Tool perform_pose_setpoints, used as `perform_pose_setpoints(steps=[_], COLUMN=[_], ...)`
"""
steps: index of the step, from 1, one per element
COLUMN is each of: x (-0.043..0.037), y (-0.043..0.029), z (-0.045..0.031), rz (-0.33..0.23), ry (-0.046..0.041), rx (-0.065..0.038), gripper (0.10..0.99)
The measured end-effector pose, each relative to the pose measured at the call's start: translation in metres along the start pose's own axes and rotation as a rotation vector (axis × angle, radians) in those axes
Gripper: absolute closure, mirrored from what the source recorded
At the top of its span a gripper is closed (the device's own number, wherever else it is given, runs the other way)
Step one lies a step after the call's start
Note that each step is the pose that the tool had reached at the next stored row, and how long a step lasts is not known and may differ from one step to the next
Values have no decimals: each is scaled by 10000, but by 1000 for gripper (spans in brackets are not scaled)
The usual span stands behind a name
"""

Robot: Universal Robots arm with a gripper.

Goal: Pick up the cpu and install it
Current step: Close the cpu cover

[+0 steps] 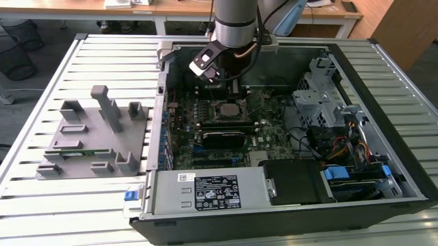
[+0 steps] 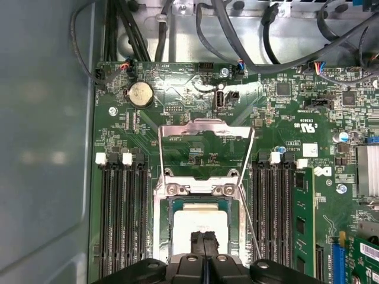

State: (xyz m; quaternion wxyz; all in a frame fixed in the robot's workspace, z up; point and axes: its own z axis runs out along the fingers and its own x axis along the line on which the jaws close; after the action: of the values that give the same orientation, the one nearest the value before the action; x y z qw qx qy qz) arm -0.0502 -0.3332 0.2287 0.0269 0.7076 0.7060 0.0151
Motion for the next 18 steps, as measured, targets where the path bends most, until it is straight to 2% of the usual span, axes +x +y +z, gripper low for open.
perform_pose_setpoints(steps=[12,18], x=[-3,-6], y=[11,20], z=[-180,-334], rz=[0,0], ry=[1,3], rx=[11,44], gripper=[980,980])
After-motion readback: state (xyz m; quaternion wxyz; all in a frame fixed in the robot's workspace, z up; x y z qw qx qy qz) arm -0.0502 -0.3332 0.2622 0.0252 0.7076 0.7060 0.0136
